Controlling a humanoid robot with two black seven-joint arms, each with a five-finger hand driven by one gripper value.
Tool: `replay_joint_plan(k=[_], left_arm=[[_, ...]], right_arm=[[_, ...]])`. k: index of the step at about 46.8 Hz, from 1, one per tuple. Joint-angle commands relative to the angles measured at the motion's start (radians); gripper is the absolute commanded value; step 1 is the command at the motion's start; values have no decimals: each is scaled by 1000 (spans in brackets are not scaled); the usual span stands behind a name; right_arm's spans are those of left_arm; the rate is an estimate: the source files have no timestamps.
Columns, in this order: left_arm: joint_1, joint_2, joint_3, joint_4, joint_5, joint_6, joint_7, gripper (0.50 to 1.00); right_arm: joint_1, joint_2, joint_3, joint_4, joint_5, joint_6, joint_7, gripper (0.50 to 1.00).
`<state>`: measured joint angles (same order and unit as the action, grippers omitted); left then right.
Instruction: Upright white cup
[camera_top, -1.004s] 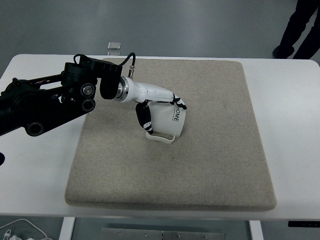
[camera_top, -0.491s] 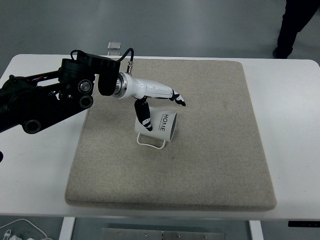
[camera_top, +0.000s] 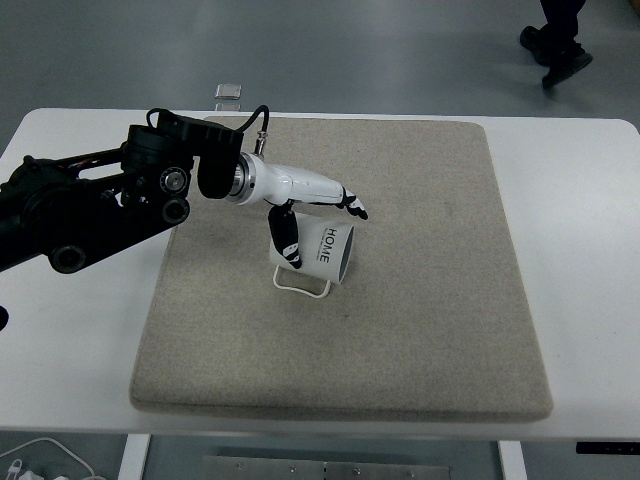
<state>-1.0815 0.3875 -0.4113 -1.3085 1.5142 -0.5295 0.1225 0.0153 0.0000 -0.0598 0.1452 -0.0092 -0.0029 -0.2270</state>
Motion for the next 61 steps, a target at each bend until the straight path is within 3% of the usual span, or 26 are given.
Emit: replay_joint_plan(k=[1, 49, 61], left_arm=[[0, -2, 0, 0, 0, 0, 5, 996], [8, -15, 15, -3, -2, -12, 8, 973], [8, -15, 19, -3, 0, -12, 9, 866]], right_arm=[[0, 0, 0, 1, 0, 0, 0, 930], [0, 0, 0, 1, 0, 0, 0, 930], [0, 0, 0, 1, 0, 0, 0, 930]])
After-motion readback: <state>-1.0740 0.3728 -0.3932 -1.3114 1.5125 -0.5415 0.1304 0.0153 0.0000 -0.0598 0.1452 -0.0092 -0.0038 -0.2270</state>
